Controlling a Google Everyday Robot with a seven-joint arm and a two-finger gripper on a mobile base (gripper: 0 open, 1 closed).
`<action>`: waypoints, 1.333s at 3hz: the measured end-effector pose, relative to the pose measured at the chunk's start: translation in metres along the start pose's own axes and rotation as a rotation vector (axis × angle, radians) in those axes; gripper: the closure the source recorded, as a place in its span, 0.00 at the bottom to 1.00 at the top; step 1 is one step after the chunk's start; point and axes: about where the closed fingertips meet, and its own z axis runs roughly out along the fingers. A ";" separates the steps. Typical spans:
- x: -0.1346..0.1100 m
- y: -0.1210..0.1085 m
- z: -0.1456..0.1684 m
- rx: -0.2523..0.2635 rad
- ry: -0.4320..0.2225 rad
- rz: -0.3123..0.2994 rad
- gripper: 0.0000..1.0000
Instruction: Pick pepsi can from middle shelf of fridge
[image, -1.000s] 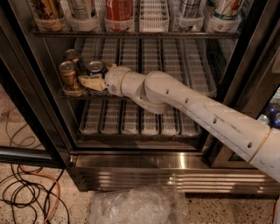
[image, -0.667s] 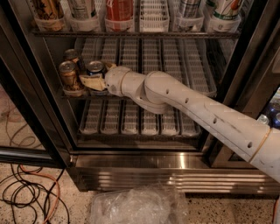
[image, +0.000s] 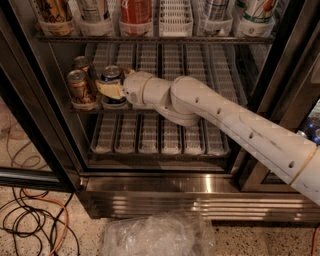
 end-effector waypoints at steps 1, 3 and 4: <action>-0.054 -0.025 -0.039 0.000 -0.041 -0.024 1.00; -0.056 -0.020 -0.039 -0.052 -0.029 -0.009 1.00; -0.066 -0.016 -0.071 -0.060 0.018 0.008 1.00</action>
Offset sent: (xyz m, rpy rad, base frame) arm -0.0010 -0.0730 0.0869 0.0544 -0.0563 0.0060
